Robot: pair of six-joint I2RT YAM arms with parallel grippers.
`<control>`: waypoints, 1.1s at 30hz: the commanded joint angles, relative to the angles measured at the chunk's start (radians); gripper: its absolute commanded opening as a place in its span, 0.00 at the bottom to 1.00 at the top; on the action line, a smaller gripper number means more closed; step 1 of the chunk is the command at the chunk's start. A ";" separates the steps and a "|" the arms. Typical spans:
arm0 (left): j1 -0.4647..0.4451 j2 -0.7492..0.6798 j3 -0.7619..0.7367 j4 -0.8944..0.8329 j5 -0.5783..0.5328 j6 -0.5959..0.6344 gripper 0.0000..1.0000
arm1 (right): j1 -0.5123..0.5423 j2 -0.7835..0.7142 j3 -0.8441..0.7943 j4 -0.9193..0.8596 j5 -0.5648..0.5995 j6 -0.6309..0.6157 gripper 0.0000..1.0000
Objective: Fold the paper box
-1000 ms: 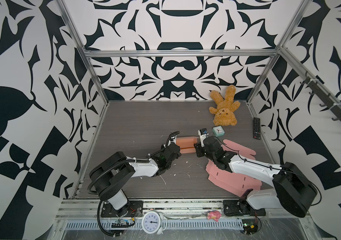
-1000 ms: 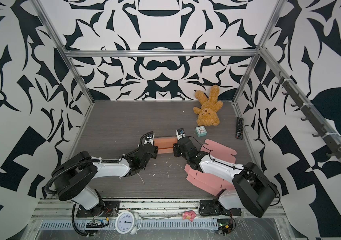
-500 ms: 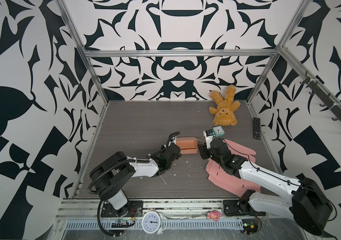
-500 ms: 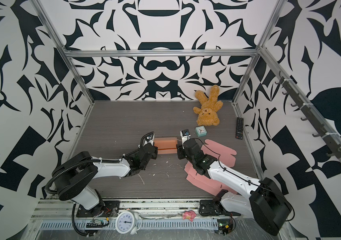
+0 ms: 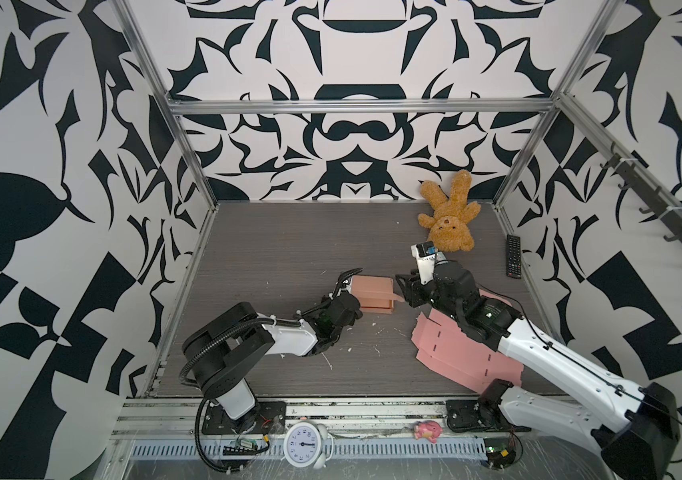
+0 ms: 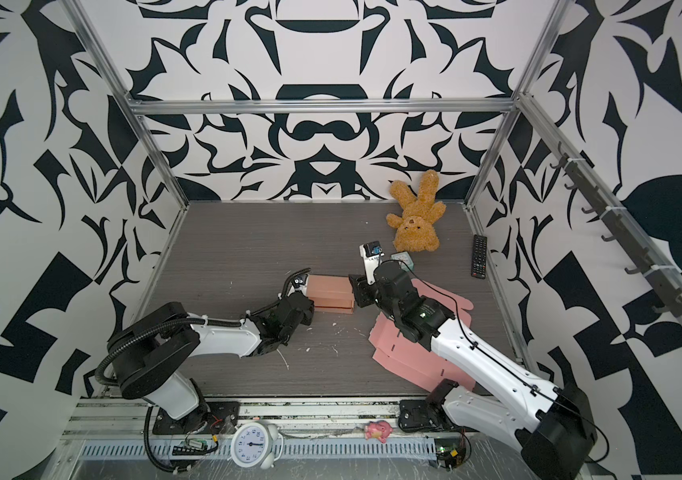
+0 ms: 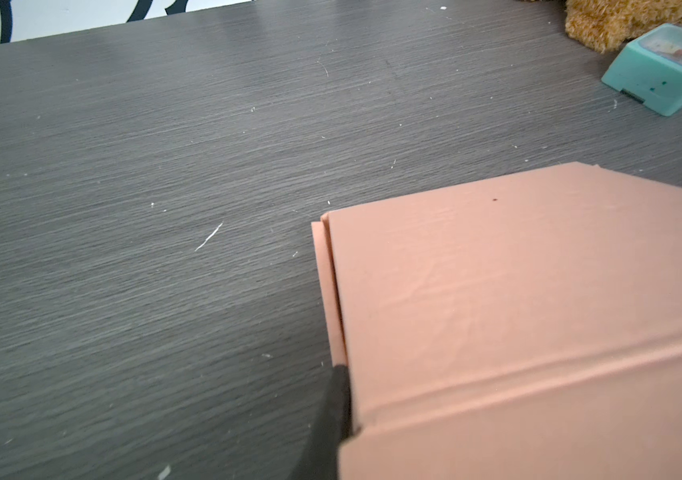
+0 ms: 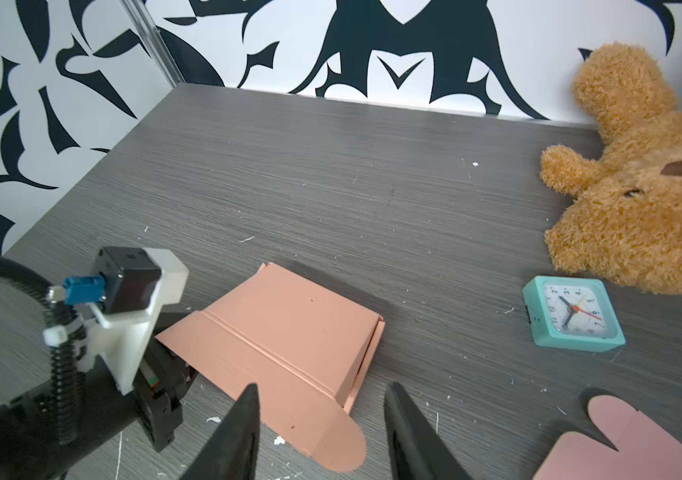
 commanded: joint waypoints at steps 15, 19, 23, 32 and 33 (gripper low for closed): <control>-0.008 -0.047 0.008 -0.192 0.211 -0.089 0.49 | 0.003 0.310 0.122 0.041 -0.100 0.031 0.52; -0.009 -0.131 -0.006 -0.260 0.263 -0.101 0.58 | 0.002 0.343 0.108 0.069 -0.091 0.031 0.52; -0.010 -0.207 0.000 -0.356 0.344 -0.085 0.68 | 0.002 0.379 0.109 0.072 -0.091 0.030 0.52; -0.008 -0.449 -0.003 -0.542 0.534 -0.071 0.75 | 0.002 0.395 0.085 0.077 -0.093 0.033 0.52; -0.008 -0.481 -0.001 -0.559 0.564 -0.059 0.75 | 0.002 0.390 0.079 0.078 -0.092 0.033 0.52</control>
